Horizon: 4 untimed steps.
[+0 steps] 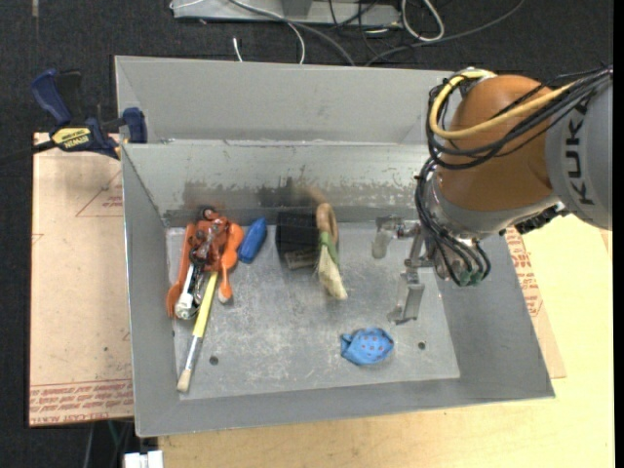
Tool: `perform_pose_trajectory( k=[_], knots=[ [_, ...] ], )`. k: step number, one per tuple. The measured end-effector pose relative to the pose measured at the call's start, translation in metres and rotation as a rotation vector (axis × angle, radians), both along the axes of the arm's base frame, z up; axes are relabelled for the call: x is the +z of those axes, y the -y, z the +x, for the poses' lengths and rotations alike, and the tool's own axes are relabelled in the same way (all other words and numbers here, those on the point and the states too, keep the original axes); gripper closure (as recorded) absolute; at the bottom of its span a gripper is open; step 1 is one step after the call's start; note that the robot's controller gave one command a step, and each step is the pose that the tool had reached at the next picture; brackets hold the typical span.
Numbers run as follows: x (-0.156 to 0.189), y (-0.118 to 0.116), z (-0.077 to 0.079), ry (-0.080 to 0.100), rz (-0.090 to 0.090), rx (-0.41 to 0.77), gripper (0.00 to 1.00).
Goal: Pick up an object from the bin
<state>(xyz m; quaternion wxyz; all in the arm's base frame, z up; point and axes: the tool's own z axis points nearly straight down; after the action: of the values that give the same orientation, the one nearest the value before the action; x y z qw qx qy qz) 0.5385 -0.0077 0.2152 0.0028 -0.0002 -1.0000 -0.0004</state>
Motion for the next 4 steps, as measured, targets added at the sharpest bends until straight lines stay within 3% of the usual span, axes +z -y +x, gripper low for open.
perform_pose_trajectory(
  k=[1, 2, 3, 4],
  knots=[
    [0.003, 0.000, 0.001, 0.007, 0.000, 0.001, 0.00],
    [-0.060, -0.008, -0.018, 0.009, 0.000, 0.139, 0.00],
    [-0.081, -0.024, -0.053, 0.014, 0.000, 0.355, 0.00],
    [-0.086, -0.021, -0.061, 0.011, 0.001, 0.462, 0.00]
  ],
)
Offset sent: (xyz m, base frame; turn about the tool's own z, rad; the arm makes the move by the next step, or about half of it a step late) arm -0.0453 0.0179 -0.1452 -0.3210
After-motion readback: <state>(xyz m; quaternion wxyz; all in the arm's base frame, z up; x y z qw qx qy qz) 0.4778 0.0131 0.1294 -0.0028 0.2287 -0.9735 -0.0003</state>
